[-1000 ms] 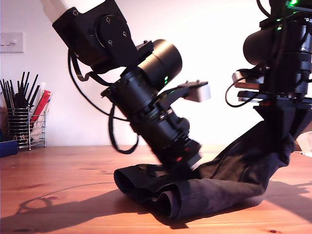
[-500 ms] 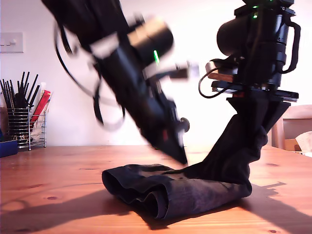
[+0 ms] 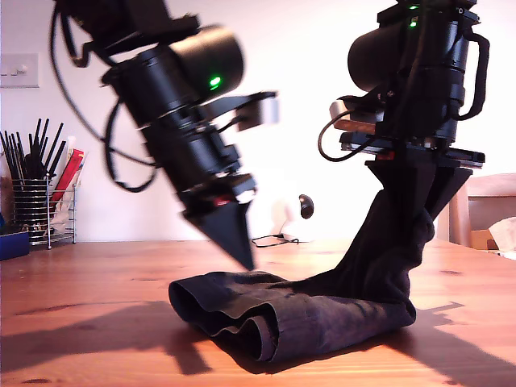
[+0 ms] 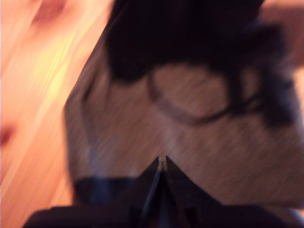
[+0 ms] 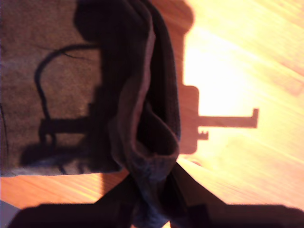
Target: Fold the underwear in front of you. After folding it, place it to the left side.
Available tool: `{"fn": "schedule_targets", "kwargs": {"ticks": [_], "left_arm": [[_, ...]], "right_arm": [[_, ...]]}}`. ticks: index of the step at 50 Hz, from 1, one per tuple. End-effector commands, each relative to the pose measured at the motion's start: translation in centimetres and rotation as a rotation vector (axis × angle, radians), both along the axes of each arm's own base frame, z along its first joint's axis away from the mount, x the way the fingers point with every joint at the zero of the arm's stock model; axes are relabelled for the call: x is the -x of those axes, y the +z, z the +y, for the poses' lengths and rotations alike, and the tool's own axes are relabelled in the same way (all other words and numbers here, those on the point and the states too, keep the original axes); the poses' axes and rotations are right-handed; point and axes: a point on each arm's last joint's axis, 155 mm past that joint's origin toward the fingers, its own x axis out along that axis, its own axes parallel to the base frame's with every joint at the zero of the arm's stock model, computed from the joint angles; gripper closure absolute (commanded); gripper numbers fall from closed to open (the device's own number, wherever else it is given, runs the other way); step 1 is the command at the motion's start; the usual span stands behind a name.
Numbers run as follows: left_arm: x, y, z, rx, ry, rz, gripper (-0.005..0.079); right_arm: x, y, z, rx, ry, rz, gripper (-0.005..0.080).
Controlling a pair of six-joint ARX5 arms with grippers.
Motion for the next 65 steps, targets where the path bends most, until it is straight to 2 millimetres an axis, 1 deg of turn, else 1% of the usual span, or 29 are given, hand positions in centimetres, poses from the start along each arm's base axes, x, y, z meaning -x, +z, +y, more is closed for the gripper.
{"fn": "schedule_targets", "kwargs": {"ticks": [1, 7, 19, 29, 33, 37, 41, 45, 54, 60, 65], "left_arm": [[-0.2, -0.9, 1.0, -0.012, 0.028, 0.031, 0.0763], [-0.5, -1.4, 2.3, -0.012, 0.056, 0.073, 0.0763], [-0.7, -2.4, 3.3, -0.004, 0.078, 0.125, 0.0763], [0.2, -5.3, 3.6, -0.032, 0.056, 0.203, 0.0763], [-0.5, -6.1, 3.9, -0.058, 0.058, 0.177, 0.0763], [-1.2, -6.2, 3.8, -0.053, 0.066, 0.154, 0.0763], [-1.6, -6.0, 3.8, -0.041, 0.069, 0.144, 0.0763], [-1.5, -6.1, 3.9, -0.044, 0.07, 0.149, 0.0764], [-1.4, -6.0, 3.8, -0.04, 0.058, 0.151, 0.0764], [-1.4, -6.0, 3.8, -0.039, 0.058, 0.15, 0.0763], [-1.6, -6.0, 3.8, -0.037, 0.061, 0.147, 0.0763]], "right_arm": [[-0.3, 0.4, 0.4, -0.009, 0.005, -0.012, 0.0765], [-0.3, 0.4, 0.4, -0.01, 0.005, -0.013, 0.0765], [-0.5, 0.4, 0.5, -0.012, 0.005, -0.02, 0.0765], [-0.8, 0.5, 0.6, -0.017, 0.005, -0.03, 0.0765], [-0.8, 0.5, 0.7, -0.018, 0.006, -0.032, 0.0765], [-0.8, 0.5, 0.9, -0.021, 0.012, -0.035, 0.0765], [-0.8, 0.7, 1.5, -0.031, 0.026, -0.042, 0.0765], [-0.9, 1.1, 2.3, -0.039, 0.043, -0.055, 0.0765], [-1.6, 3.3, 4.6, -0.07, 0.092, -0.112, 0.0765], [-1.1, 4.7, 6.7, -0.123, 0.133, -0.116, 0.0765], [-0.5, 5.0, 7.9, -0.149, 0.16, -0.107, 0.0765]]}}
